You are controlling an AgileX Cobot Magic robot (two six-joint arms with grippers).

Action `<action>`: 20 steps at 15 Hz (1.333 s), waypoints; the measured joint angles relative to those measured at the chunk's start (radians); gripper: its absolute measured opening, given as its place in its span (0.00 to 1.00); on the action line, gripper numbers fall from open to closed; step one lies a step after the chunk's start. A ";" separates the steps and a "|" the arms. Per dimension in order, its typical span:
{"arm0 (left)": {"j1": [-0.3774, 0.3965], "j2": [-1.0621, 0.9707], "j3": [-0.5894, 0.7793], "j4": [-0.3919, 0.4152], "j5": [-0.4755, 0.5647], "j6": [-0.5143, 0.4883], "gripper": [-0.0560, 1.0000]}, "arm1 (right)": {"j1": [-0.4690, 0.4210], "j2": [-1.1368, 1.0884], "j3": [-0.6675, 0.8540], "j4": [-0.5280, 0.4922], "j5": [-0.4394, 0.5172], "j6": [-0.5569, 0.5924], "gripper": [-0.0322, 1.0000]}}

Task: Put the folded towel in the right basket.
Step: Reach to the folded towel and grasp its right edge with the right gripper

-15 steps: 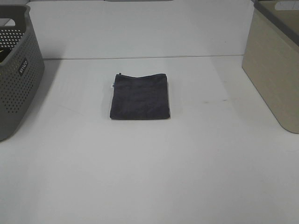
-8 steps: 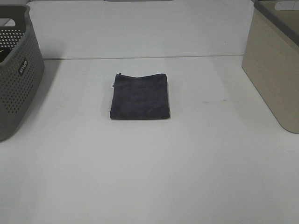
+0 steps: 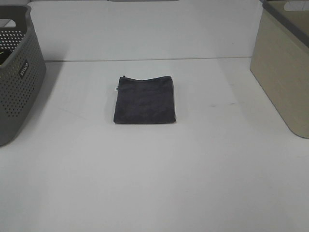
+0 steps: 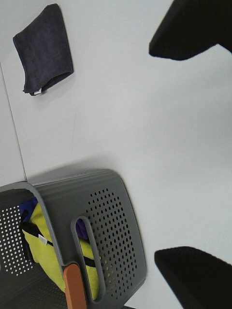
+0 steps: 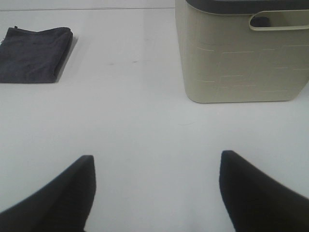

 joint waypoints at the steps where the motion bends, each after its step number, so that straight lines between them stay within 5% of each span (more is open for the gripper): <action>1: 0.000 0.000 0.000 0.000 0.000 0.000 0.99 | 0.000 0.000 0.000 0.000 0.000 0.000 0.68; 20: 0.000 0.000 0.000 0.000 0.000 0.000 0.99 | 0.000 0.000 0.000 0.000 0.000 0.000 0.68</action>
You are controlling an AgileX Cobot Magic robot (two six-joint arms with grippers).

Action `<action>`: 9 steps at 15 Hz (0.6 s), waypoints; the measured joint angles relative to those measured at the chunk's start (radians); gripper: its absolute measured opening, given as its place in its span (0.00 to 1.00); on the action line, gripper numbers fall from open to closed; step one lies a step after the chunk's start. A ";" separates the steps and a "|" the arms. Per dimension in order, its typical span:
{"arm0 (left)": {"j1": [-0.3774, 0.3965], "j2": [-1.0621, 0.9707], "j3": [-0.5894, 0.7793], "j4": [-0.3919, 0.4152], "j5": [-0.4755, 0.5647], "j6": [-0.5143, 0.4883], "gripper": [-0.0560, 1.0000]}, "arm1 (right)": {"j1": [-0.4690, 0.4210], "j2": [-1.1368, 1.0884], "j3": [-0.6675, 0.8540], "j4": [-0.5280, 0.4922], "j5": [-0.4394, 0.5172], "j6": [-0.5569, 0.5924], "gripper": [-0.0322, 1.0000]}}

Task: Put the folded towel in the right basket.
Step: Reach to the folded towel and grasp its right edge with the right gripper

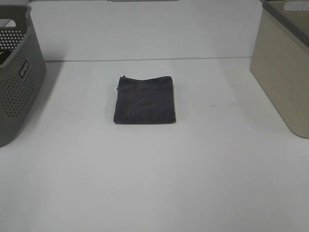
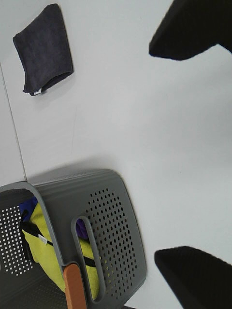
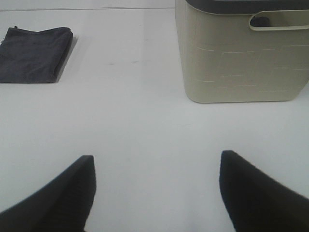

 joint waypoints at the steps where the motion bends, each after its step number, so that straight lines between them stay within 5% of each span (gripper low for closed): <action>1: 0.000 0.000 0.000 0.000 0.000 0.000 0.99 | 0.000 0.000 0.000 0.000 0.000 0.000 0.68; 9: 0.000 0.000 0.000 0.000 0.000 0.000 0.99 | 0.000 0.010 -0.006 0.000 -0.013 0.000 0.68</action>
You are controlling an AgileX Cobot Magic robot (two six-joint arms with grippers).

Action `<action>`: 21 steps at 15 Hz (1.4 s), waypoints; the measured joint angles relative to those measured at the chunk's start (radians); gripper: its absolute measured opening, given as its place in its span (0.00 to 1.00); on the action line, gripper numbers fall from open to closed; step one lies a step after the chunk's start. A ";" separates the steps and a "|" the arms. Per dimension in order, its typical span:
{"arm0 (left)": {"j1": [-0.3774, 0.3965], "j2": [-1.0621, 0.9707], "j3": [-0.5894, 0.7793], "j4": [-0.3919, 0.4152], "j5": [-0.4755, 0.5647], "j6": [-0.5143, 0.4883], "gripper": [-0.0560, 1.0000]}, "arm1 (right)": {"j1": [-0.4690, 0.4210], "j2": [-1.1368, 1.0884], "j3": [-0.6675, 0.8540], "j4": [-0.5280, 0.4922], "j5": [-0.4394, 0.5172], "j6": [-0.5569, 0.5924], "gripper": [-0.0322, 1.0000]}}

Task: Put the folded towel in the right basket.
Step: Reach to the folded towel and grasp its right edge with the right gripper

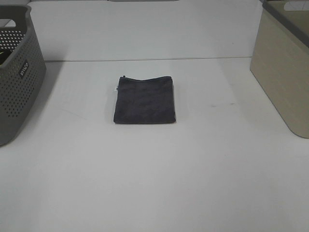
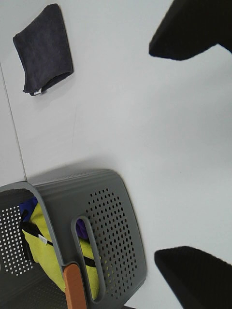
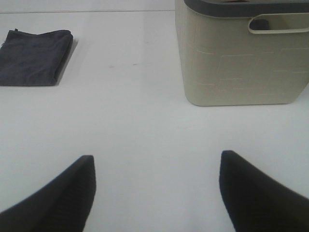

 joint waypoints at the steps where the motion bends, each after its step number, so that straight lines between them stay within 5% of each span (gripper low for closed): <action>1: 0.000 0.000 0.000 0.000 0.000 0.000 0.99 | 0.000 0.035 -0.012 0.008 -0.044 0.002 0.68; 6: 0.000 0.000 0.000 0.000 0.000 0.000 0.99 | 0.000 0.421 -0.106 0.060 -0.337 0.002 0.68; 8: 0.000 0.000 0.000 0.000 0.000 0.000 0.99 | 0.000 0.619 -0.192 0.073 -0.384 0.002 0.68; 14: 0.000 0.000 0.000 0.000 0.000 0.000 0.99 | 0.000 1.169 -0.572 0.114 -0.378 -0.045 0.68; 21: 0.000 0.000 0.000 0.000 0.000 0.000 0.99 | 0.024 1.530 -0.928 0.327 -0.182 -0.205 0.68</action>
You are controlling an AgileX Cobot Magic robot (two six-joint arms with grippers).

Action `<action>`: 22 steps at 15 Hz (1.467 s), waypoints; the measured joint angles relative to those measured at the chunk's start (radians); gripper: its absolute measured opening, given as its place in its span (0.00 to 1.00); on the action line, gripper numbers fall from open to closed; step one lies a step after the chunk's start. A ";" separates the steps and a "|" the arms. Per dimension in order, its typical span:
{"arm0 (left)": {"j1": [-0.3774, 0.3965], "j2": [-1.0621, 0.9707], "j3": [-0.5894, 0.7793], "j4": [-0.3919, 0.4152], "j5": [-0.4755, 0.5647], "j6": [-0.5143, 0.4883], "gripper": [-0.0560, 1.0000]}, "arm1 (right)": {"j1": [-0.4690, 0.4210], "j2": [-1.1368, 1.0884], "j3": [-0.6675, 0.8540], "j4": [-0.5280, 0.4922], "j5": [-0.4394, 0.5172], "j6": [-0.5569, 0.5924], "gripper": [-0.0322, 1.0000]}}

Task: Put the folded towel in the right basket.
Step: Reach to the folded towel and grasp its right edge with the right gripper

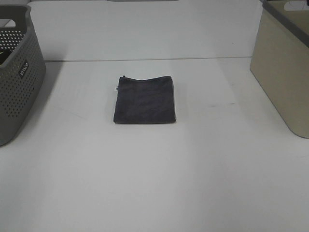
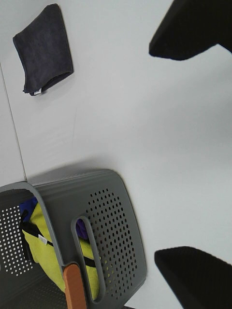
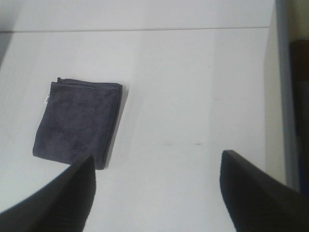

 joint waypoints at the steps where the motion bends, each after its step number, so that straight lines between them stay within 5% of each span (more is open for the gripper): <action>1: 0.000 0.000 0.000 0.000 0.000 0.000 0.99 | 0.036 0.037 -0.027 -0.008 0.008 -0.007 0.68; 7: 0.000 0.000 0.000 0.000 0.000 0.000 0.99 | 0.237 0.266 -0.063 -0.010 -0.054 -0.008 0.68; 11: 0.000 0.000 0.000 0.000 0.000 0.000 0.99 | 0.242 0.486 -0.063 0.162 -0.156 -0.010 0.68; 22: 0.000 0.000 0.000 0.000 0.000 0.000 0.99 | 0.242 0.868 -0.433 0.223 0.013 0.023 0.68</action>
